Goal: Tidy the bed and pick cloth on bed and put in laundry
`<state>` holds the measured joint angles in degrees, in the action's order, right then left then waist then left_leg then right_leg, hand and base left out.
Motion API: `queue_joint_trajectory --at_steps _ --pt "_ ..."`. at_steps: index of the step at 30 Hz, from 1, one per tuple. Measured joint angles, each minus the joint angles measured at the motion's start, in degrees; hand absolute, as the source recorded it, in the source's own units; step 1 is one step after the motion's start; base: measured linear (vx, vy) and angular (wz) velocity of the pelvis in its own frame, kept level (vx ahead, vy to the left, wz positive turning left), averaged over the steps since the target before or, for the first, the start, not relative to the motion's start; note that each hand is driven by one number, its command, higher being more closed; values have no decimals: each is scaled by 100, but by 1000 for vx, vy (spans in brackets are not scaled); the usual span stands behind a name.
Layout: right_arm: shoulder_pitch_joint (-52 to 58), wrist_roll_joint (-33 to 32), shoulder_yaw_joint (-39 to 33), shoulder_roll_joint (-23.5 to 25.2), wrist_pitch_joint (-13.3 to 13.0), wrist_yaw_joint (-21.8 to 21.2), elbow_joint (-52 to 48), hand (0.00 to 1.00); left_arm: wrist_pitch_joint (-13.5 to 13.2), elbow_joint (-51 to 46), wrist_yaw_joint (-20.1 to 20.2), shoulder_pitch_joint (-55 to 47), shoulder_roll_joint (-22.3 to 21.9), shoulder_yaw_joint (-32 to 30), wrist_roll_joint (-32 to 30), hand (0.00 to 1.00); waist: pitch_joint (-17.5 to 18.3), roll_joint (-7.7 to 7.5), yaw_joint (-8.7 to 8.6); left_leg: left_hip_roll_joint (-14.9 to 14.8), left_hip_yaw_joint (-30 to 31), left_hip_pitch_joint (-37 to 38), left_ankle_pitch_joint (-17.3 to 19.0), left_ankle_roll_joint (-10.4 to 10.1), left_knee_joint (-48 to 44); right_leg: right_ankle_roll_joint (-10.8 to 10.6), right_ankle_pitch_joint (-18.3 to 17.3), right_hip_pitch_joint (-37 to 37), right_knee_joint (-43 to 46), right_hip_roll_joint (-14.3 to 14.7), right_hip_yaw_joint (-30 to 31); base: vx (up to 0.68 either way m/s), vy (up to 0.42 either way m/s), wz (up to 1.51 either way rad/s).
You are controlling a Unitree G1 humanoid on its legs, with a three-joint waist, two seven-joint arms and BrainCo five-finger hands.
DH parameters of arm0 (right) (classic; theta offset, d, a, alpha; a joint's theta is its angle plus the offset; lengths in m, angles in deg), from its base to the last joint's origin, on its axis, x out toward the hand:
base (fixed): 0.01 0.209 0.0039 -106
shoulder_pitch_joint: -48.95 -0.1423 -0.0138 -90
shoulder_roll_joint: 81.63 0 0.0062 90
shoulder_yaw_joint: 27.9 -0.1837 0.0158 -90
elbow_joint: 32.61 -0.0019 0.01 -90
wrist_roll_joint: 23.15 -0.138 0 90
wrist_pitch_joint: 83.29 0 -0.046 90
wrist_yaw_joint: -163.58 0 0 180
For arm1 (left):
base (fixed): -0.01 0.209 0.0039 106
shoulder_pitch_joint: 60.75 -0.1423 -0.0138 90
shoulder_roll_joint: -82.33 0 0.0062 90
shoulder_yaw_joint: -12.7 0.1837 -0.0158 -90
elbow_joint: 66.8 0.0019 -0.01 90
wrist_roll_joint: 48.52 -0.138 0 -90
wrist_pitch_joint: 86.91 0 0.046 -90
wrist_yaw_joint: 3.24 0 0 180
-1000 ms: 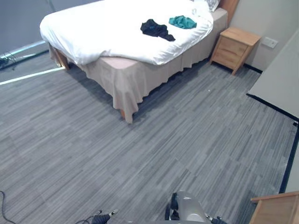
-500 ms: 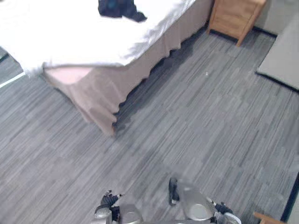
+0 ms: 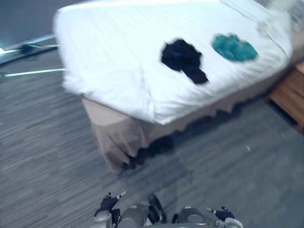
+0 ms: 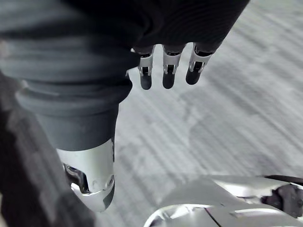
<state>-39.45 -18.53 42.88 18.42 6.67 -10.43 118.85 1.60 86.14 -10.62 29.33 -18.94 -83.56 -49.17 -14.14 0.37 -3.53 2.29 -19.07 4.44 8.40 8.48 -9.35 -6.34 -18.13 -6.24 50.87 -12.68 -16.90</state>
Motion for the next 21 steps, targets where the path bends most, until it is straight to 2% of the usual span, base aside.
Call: queue_joint_trajectory --at_steps 1,2,3,4,5,6,7,8,9,10,14,17,19,20,21 --pt "-8 -12 -8 -5 -1 1 -1 0 1 -4 2 -9 1 14 -8 0 12 36 -6 -68 156 63 1 -133 51 -37 21 -113 -512 11 170 482 -355 192" --pt "-18 -44 -29 14 -2 2 2 0 4 -14 1 -45 31 72 -6 0 38 34 8 -169 448 168 8 -384 180 -211 146 -181 -1744 25 643 543 -475 171" --pt "-19 -83 -65 101 2 3 12 0 3 -33 -1 -82 136 125 -11 0 90 -57 44 -199 650 208 5 -591 278 -295 585 -171 -3012 1 1104 419 -442 159" --pt "-17 -123 -66 165 9 1 20 0 3 -42 -1 -100 208 128 -9 0 133 -177 87 -191 746 216 10 -690 291 -282 978 -182 -3575 -29 1294 475 -645 139" --pt "2 -205 -69 388 30 -1 100 0 4 -43 -2 -120 468 156 -15 0 183 -625 132 -68 1006 321 129 -962 255 -232 2376 -224 -4083 -133 1532 312 -463 88" --pt "-34 -240 -70 368 28 -12 169 0 22 25 -14 -119 495 97 -28 0 113 -560 145 -144 1111 414 193 -1067 226 -218 2087 -201 -3847 -123 1457 372 -606 76" --pt "13 -287 -163 208 22 -11 200 0 42 58 5 -207 304 85 -94 0 289 -198 109 -552 1079 365 200 -1274 240 -104 1981 -94 -3940 212 1310 201 -313 28" --pt "28 -297 -181 182 23 -8 206 0 40 60 8 -252 264 82 -125 0 318 -137 109 -615 1085 369 218 -1308 243 -53 1952 -46 -4026 271 1278 261 -380 20" --pt "18 -307 -285 76 37 -8 235 0 42 63 8 -234 82 -14 -169 0 318 134 105 -862 1104 404 212 -1435 262 34 1960 83 -4171 497 1138 226 -311 16" --pt "33 -364 -362 35 47 7 253 0 42 62 14 -207 -16 -94 -170 0 333 224 78 -985 1097 416 94 -1613 301 152 1906 137 -4201 616 1059 186 -294 15" --pt "142 -472 -459 34 38 36 257 0 39 -114 -22 -94 -84 -91 -168 0 356 233 52 -1183 978 570 -236 -1729 488 334 1823 256 -4275 835 1015 92 -215 0" --pt "249 -471 -452 39 19 96 233 0 -9 -1165 -151 -114 7 -48 -234 0 356 220 27 -1231 856 574 -321 -1717 558 417 1909 265 -4456 910 1016 -5 -54 -3" --pt "474 -468 -444 63 -61 169 102 0 -227 -2469 -355 -175 412 -93 -267 0 375 256 26 -1230 787 497 -328 -1718 587 412 2028 287 -4639 928 1032 -79 -3 -4" --pt "563 -467 -443 77 -110 169 28 0 -314 -2781 -435 -182 569 -147 -297 0 384 271 21 -1231 777 498 -328 -1717 629 387 2056 291 -4710 942 1045 -82 18 -7" --pt "708 -461 -445 88 -189 169 -31 0 -468 -3376 -589 -173 869 -415 -370 0 405 305 -28 -1234 758 491 -325 -1717 734 395 2161 291 -4859 964 1053 -65 30 -4"
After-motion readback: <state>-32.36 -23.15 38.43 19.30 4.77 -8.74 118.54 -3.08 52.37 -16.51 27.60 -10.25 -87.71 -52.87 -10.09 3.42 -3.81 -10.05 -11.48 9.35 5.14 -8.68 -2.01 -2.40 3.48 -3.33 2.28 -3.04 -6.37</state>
